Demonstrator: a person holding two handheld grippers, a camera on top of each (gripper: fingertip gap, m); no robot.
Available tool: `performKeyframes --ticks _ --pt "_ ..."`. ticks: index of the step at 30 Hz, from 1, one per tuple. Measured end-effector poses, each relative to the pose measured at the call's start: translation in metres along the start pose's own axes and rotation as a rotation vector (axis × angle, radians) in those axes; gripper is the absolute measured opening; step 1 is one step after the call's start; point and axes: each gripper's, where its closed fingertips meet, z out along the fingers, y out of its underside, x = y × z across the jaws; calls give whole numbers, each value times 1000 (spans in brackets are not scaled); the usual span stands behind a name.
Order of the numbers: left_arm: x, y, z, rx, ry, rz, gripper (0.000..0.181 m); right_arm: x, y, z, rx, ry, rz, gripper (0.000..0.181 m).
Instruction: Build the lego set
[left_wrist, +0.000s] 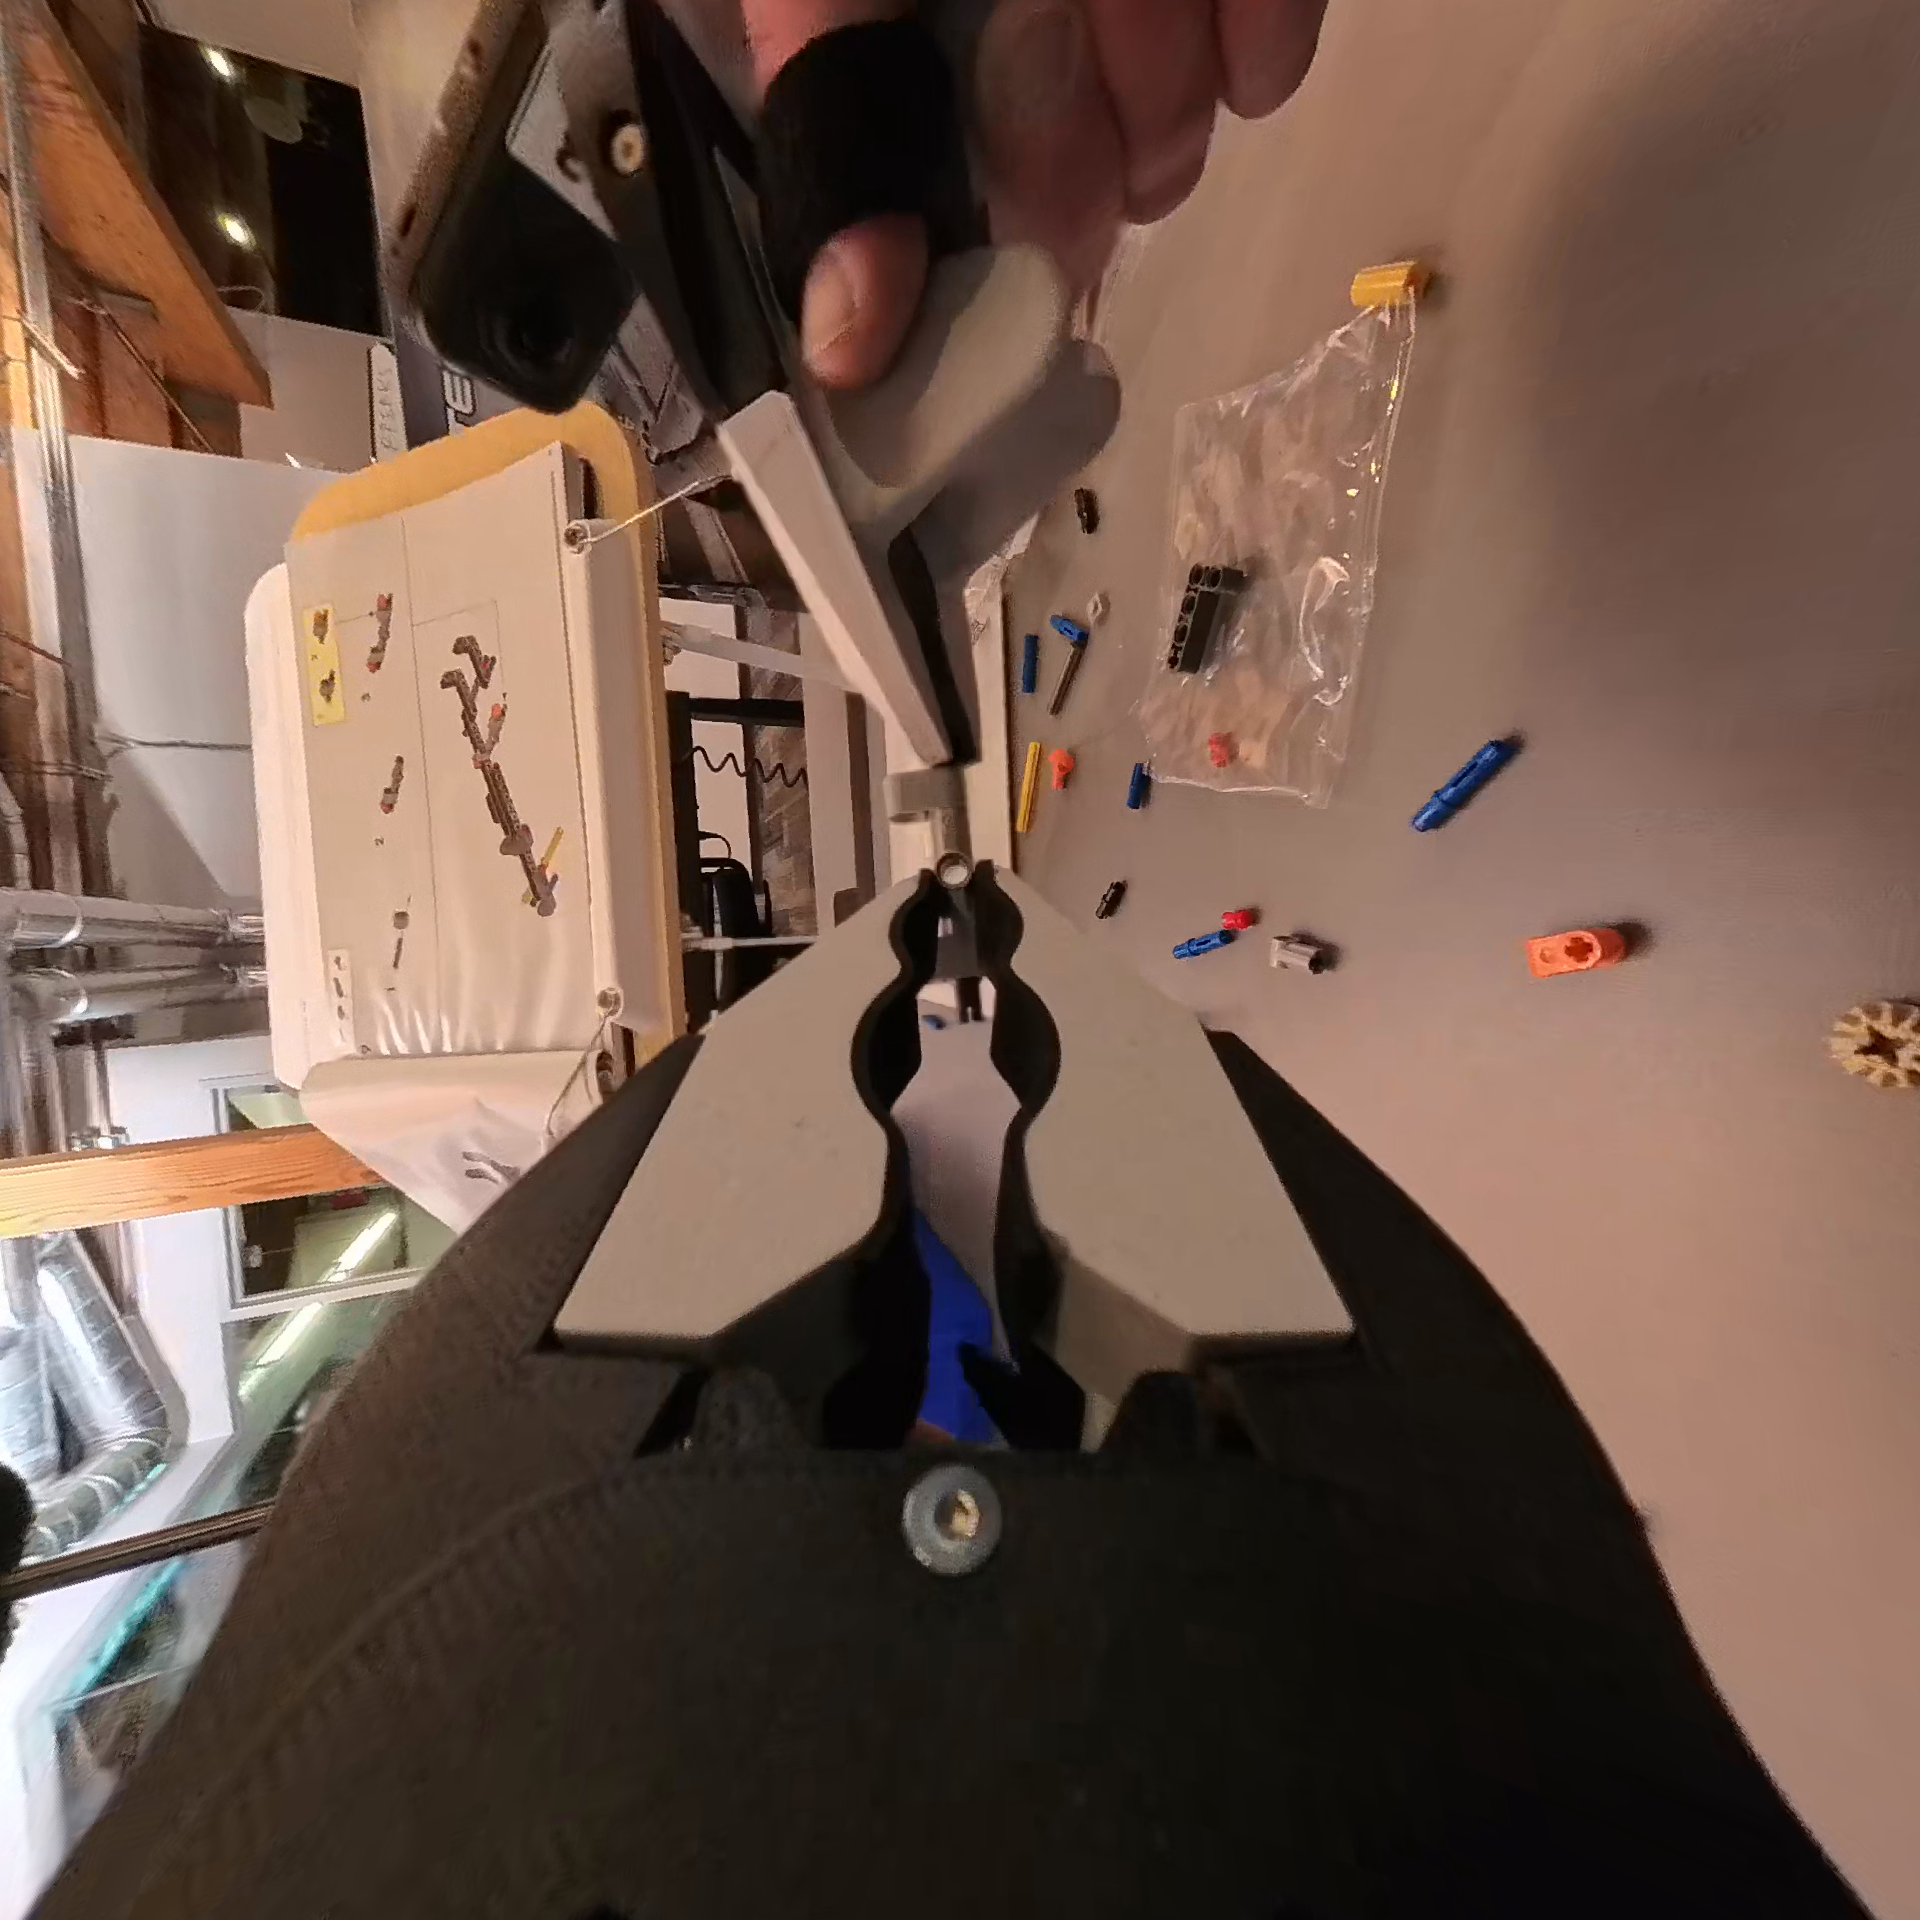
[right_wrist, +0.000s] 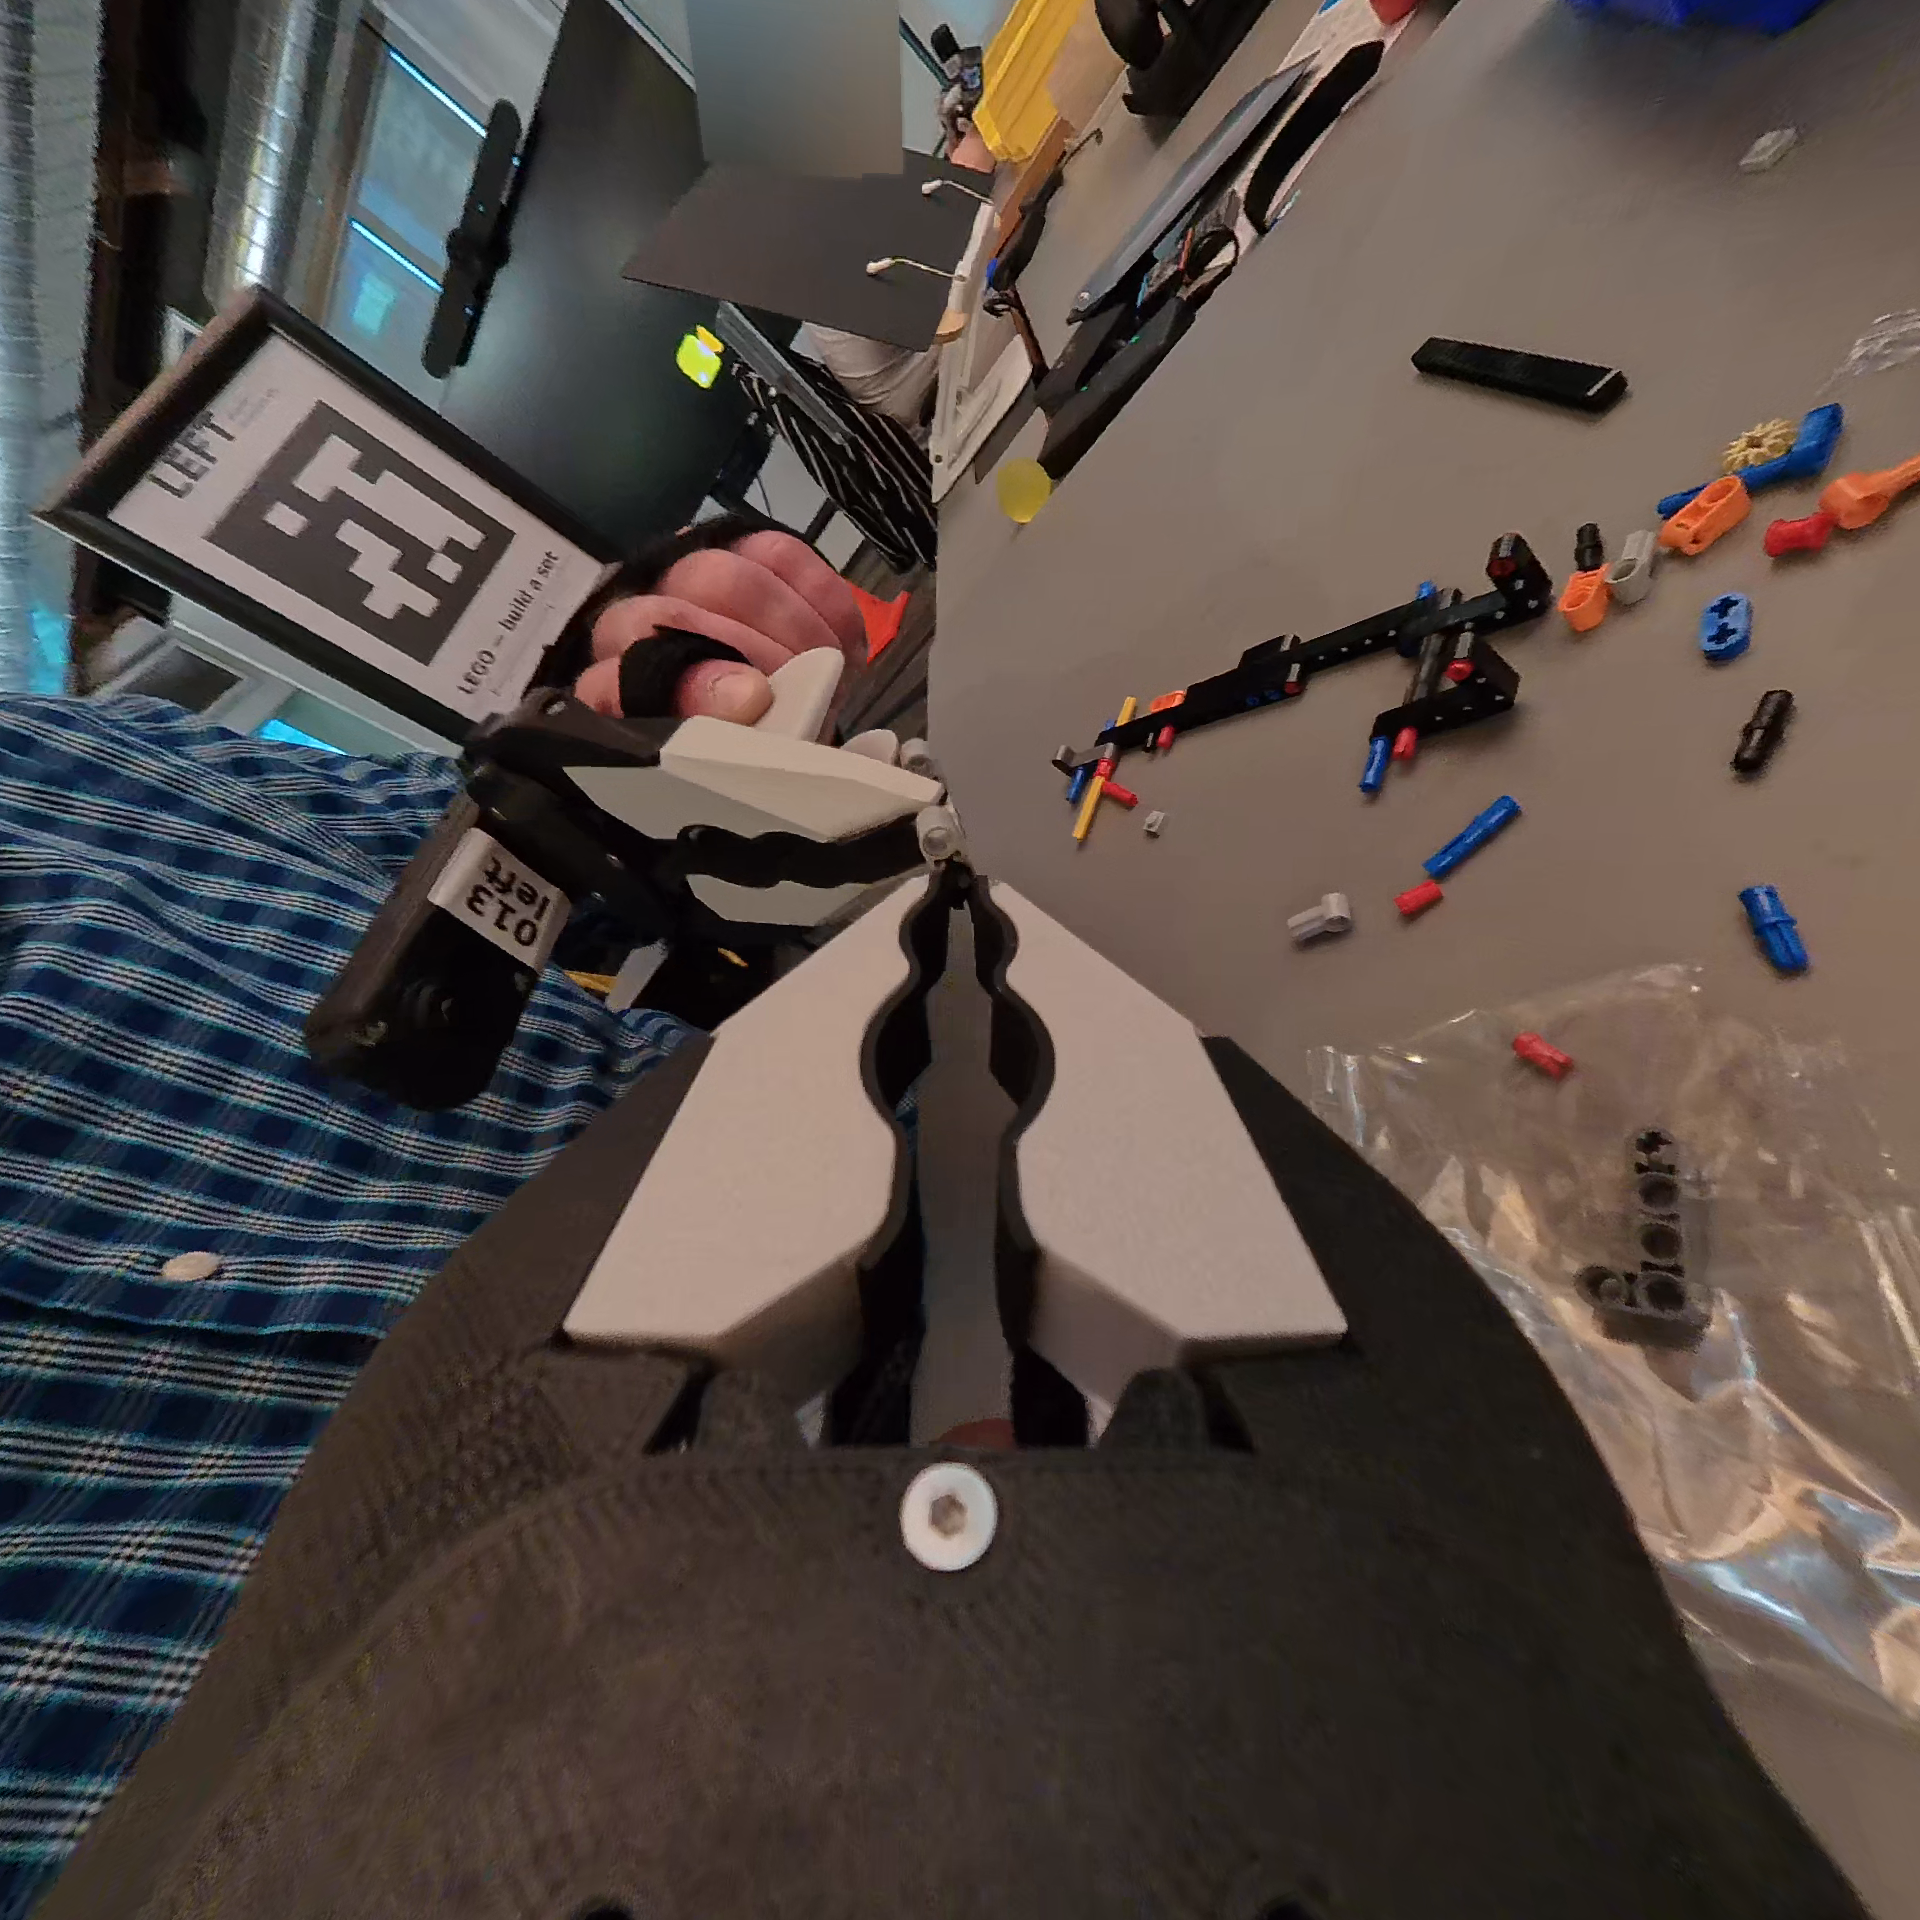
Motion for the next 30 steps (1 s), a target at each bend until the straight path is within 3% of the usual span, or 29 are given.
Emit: performKeyframes --ticks 1,3,4,8,11,16,19,24,30 --pt "-1 -1 0 9 3 -23 3 0 0 -1 5 -1 -3 4" --pt "-1 -3 -2 17 22 -48 3 3 0 -6 4 29 -14 34" --pt "0 -5 -2 27 24 -48 3 0 1 -8 4 36 -45 34" --pt "5 -16 -4 74 24 -23 3 -11 10 -3 -59 86 -171 27" --pt "6 -23 -5 95 17 -15 3 -16 7 1 -30 87 -208 5" --pt "-3 -28 -10 148 1 -91 5 -22 2 -4 27 27 -145 4" --pt "-9 -23 -10 138 32 -169 33 -21 2 -9 52 28 -130 4" --pt "-20 -22 -17 228 170 -511 52 -25 3 -12 60 31 -164 4" --pt "-6 -32 -15 328 601 -1047 61 -41 0 -12 15 56 -336 4"
